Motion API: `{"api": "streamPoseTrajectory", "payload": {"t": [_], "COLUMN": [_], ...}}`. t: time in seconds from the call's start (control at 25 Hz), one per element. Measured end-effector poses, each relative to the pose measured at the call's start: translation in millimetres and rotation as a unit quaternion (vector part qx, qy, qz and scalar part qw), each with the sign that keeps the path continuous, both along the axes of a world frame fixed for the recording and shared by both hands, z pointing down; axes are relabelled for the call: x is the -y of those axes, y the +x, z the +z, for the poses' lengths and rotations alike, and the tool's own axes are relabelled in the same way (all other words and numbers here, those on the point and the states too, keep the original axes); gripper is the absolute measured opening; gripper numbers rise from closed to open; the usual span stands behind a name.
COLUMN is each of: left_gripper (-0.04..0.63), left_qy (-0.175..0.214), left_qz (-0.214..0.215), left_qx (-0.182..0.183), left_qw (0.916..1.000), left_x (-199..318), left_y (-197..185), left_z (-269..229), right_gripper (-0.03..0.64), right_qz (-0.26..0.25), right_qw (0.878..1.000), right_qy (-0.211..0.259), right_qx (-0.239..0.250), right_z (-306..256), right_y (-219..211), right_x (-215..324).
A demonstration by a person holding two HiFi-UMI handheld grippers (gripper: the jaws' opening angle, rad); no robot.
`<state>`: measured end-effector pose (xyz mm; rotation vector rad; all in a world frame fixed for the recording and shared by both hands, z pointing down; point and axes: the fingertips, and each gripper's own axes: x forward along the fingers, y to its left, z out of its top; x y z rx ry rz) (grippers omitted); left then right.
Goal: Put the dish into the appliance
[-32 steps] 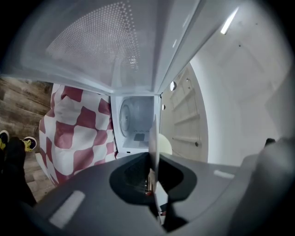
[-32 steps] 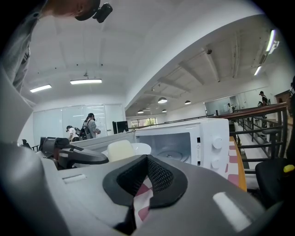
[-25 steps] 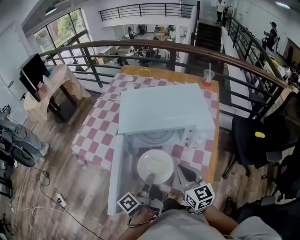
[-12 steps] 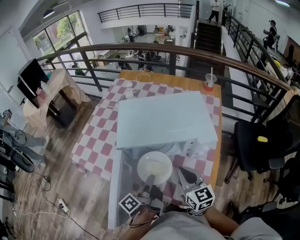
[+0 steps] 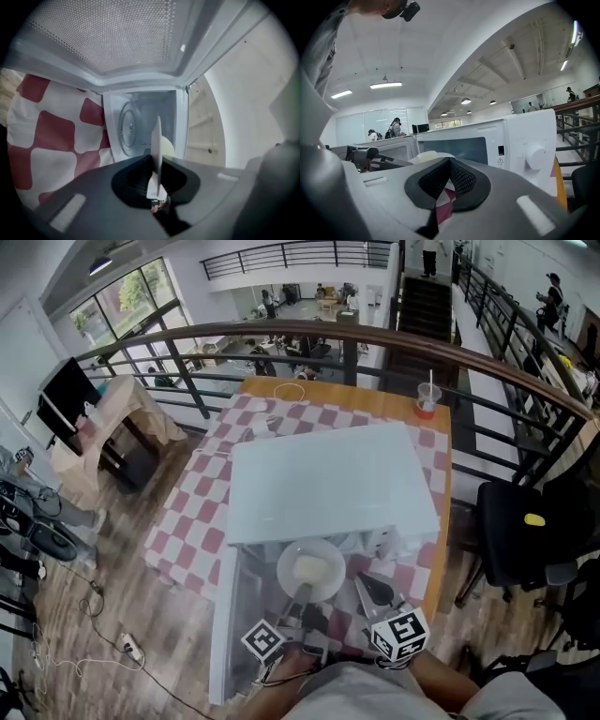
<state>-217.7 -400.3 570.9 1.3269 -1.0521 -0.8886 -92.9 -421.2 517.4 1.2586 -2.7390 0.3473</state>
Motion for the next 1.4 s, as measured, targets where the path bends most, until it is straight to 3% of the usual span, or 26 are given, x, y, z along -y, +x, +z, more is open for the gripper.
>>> {"api": "streamPoseTrajectory", "payload": {"t": [0.36, 1.4], "left_gripper": [0.026, 0.031], "left_qy": [-0.029, -0.078], "left_qz": [-0.006, -0.012], "left_qx": [0.009, 0.041], "left_qw": [0.9995, 0.9961], "left_x": [32, 153], "left_y": [-2, -37], "left_z": [31, 72], "right_gripper": [-0.002, -0.002], "right_qz": [-0.005, 0.005], "right_qw": [1.000, 0.999], "right_qy": [-0.014, -0.034], "right_qx": [0.025, 0.008], "right_z": [4, 30], "right_y": [-3, -20], "right_x": [12, 46]}}
